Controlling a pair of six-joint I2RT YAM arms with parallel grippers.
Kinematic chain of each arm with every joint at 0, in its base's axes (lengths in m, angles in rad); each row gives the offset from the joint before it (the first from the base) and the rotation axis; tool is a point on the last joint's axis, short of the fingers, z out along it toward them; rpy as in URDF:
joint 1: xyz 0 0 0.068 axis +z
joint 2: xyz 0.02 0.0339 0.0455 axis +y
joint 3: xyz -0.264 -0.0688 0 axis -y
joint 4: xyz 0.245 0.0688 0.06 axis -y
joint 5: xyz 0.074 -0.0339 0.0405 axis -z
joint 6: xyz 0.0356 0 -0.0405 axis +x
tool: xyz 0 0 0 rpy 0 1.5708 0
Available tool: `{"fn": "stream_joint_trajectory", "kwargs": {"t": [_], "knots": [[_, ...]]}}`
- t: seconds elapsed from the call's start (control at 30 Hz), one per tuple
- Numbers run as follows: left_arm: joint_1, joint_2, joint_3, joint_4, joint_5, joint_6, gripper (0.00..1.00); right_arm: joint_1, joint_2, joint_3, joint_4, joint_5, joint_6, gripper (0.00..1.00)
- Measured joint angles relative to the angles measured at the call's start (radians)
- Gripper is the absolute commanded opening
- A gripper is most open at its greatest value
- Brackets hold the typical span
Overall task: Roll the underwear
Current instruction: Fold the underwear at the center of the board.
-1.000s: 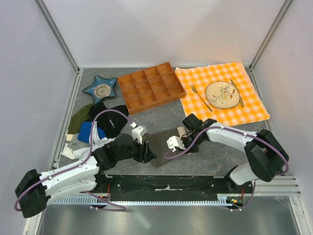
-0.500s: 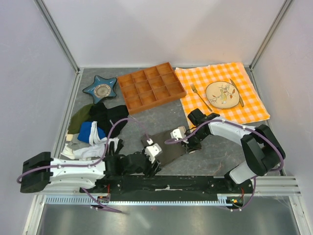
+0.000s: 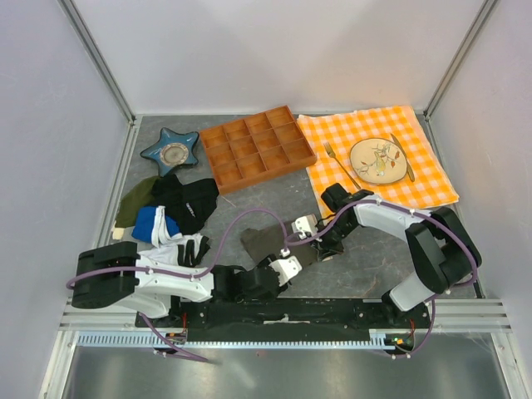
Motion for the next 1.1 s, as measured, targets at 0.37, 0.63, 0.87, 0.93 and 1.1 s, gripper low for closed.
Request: {"fn": "stream_joint_trajectory", "kwargs": {"t": [0.37,0.63,0.87,0.93,1.1], "knots": [[-0.003,0.056,0.032,-0.027,-0.049,-0.010,0.32,-0.016,0.002,0.000,-0.005,-0.008,-0.008,0.00],[-0.005,0.061,0.033,-0.030,-0.051,-0.019,0.02,-0.019,0.002,0.000,-0.012,-0.012,-0.008,0.00],[-0.004,-0.004,0.031,-0.049,-0.007,-0.019,0.02,-0.019,0.002,0.019,-0.040,-0.038,-0.010,0.00],[-0.004,-0.041,0.029,-0.050,0.008,-0.019,0.02,-0.019,0.000,0.035,-0.052,-0.047,-0.006,0.00],[0.034,-0.124,0.028,-0.048,0.082,-0.019,0.02,-0.019,-0.006,0.074,-0.060,-0.050,0.019,0.00]]}}
